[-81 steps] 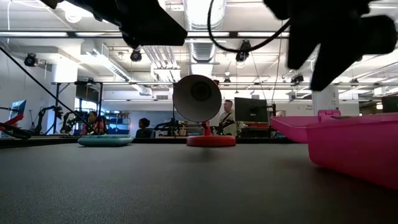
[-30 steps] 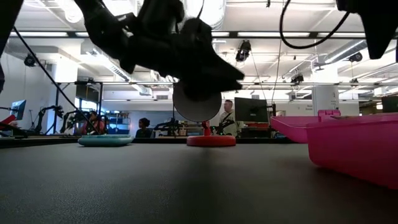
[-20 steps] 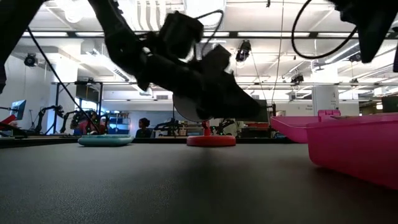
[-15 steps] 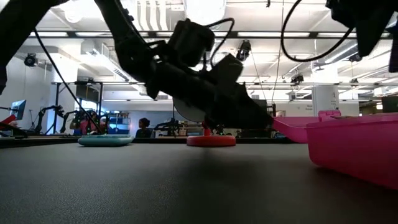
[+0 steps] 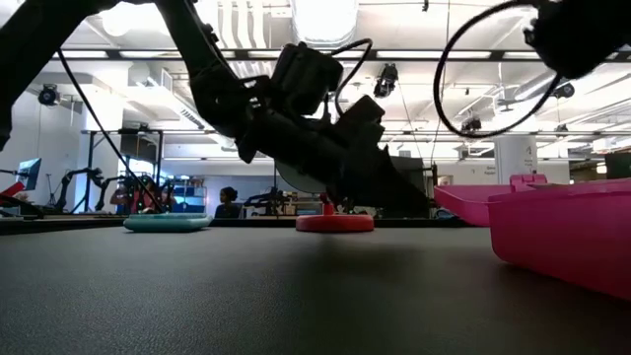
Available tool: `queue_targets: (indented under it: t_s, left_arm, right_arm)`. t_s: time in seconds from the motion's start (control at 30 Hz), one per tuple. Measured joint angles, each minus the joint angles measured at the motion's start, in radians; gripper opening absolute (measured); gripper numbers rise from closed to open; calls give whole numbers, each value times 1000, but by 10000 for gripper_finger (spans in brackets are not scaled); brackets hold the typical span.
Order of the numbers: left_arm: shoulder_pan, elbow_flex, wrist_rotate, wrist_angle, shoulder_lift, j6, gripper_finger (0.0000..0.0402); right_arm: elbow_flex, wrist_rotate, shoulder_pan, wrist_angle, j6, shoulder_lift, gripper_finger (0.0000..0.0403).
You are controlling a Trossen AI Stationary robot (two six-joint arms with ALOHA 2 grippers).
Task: Pack school essentials
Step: Close the pink supply box
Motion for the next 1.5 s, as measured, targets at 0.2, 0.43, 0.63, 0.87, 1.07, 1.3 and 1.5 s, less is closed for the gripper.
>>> queue_targets:
  t_s: [0.2,0.43,0.63,0.87,1.07,1.3,1.5]
  left_arm:
    - [0,29,-4,4,46,-2,155]
    - [-3,108,-4,0,94,-4,155]
    - [-5,155,2,3,96,-4,155]
    - [-9,158,116,4,53,-6,155]
    - [-29,160,192,5,36,-6,155]
    - [-58,160,217,2,12,-5,155]
    - [-71,160,219,10,3,-5,155]
  right_arm:
    - [0,-3,3,28,-13,31,224]
    - [-1,6,3,42,-31,59,224]
    - [1,6,5,71,-34,74,224]
    - [57,14,8,54,-93,72,224]
    - [175,127,10,-86,-137,40,224]
    - [373,333,12,-438,-127,15,224]
    - [455,525,7,-715,55,8,224]
